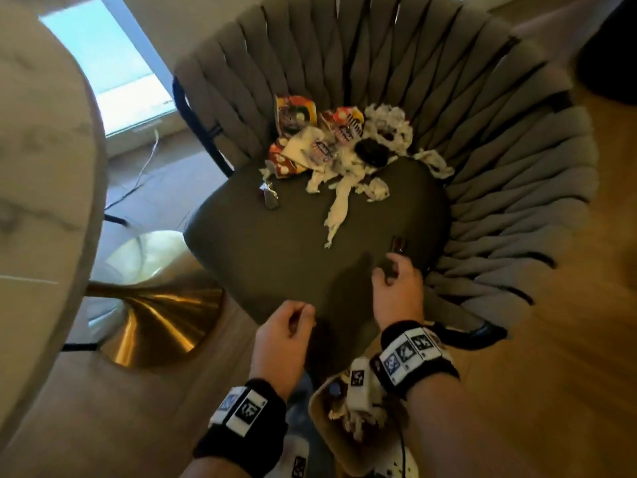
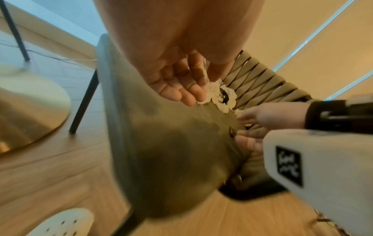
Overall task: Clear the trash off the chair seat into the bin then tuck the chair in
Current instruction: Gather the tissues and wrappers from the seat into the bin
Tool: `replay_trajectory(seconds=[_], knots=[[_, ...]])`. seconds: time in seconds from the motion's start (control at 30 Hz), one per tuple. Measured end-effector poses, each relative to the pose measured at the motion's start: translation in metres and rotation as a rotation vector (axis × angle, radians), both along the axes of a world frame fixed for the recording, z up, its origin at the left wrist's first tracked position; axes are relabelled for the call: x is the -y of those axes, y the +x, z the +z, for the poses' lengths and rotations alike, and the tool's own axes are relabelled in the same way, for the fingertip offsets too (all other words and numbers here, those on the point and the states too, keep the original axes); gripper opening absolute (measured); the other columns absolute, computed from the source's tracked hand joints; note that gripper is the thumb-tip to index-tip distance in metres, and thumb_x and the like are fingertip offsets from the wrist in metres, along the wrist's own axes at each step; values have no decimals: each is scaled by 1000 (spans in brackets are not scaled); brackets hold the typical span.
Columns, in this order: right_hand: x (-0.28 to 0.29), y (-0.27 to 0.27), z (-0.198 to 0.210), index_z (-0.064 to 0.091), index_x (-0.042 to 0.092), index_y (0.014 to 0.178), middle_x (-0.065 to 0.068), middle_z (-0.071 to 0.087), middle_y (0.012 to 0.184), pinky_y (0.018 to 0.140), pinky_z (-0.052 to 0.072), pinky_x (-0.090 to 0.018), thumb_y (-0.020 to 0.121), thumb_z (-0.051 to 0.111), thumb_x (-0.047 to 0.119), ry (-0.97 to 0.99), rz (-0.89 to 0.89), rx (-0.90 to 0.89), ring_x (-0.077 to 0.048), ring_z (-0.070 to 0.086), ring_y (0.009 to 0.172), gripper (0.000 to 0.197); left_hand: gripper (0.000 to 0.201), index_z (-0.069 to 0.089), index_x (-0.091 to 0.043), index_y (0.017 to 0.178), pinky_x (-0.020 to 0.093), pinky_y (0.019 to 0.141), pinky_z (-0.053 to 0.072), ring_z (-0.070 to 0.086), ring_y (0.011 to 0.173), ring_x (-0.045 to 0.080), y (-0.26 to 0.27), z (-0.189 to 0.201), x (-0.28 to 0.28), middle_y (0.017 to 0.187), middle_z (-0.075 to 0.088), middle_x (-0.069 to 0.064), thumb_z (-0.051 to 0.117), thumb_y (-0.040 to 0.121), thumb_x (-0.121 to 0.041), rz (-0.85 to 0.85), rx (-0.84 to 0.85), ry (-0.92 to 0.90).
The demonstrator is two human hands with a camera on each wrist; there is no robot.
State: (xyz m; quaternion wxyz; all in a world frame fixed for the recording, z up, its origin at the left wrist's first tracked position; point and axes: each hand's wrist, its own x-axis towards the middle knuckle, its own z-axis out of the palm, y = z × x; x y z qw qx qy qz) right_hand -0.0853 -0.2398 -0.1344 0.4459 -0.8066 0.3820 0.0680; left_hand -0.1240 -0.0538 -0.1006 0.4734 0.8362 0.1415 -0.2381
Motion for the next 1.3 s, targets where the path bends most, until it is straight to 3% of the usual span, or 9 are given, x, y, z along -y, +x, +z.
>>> replay_trajectory(seconds=[0.13, 0.37, 0.5, 0.63, 0.7, 0.8, 0.93, 1.0, 1.3], knots=[[16, 53, -18, 59, 28, 128, -11, 31, 151, 105, 39, -48, 92, 60, 18, -283, 118, -143, -39, 36, 132, 37, 22, 62, -29, 119, 14, 80, 48, 58, 90, -4, 94, -11, -4, 110, 56, -13, 61, 97, -26, 2, 230, 117], [19, 89, -24, 59, 14, 105, -9, 54, 114, 79, 44, -36, 94, 49, 8, -211, 49, -116, -29, 56, 98, 16, 79, 26, -33, 150, 50, 106, 42, 29, 142, 33, 228, -39, -6, 156, 20, 9, 72, 86, -46, -17, 159, 438], [3, 145, -15, 55, 15, 109, -11, 57, 114, 83, 45, -36, 97, 45, 25, -185, -77, 25, -28, 56, 102, 19, 41, 44, -22, 139, 41, 89, 51, 52, 120, 31, 253, -62, -9, 139, 38, 12, 53, 99, -26, -135, 82, 507], [-11, 194, -29, 29, 14, 141, -15, 35, 129, 96, 40, -50, 72, 47, 83, -401, 59, -179, -36, 36, 118, 99, 26, 55, -16, 124, 26, 79, 46, 55, 93, 14, 248, -61, -15, 122, 48, 6, 48, 100, -10, 7, 186, 369], [-19, 203, -45, 27, 15, 143, -17, 35, 130, 95, 40, -51, 67, 46, 88, -480, 174, -277, -36, 37, 116, 107, 22, 58, -16, 119, 21, 78, 43, 53, 95, 13, 257, -51, -12, 119, 49, 4, 47, 101, -10, 147, 272, 331], [-23, 200, -63, 37, 11, 137, -21, 42, 131, 94, 41, -48, 85, 46, 68, -541, 270, -312, -38, 43, 114, 77, 22, 55, -16, 118, 28, 86, 42, 48, 104, 14, 291, -42, -2, 125, 44, 5, 47, 103, -30, 242, 315, 308], [-10, 181, -67, 48, 3, 114, -29, 52, 118, 88, 48, -54, 97, 51, 22, -523, 442, -87, -49, 53, 104, 26, 81, 45, -19, 138, 48, 101, 40, 39, 128, 36, 334, -52, 9, 143, 34, 15, 54, 82, -76, 11, 69, 508], [-1, 175, -58, 45, 7, 112, -22, 54, 115, 83, 46, -48, 101, 39, 27, -336, 353, -127, -43, 55, 101, 23, 95, 42, -20, 142, 54, 106, 38, 32, 135, 41, 340, -59, 14, 148, 29, 17, 58, 73, -83, -107, -34, 565], [11, 140, -5, 44, 39, 132, -3, 61, 78, 59, 47, -31, 102, 35, 20, -72, 24, -4, -21, 61, 67, 36, 32, 63, -34, 119, 28, 84, 55, 68, 94, 0, 287, -48, 9, 106, 71, -14, 64, 92, -50, 18, 15, 46]])
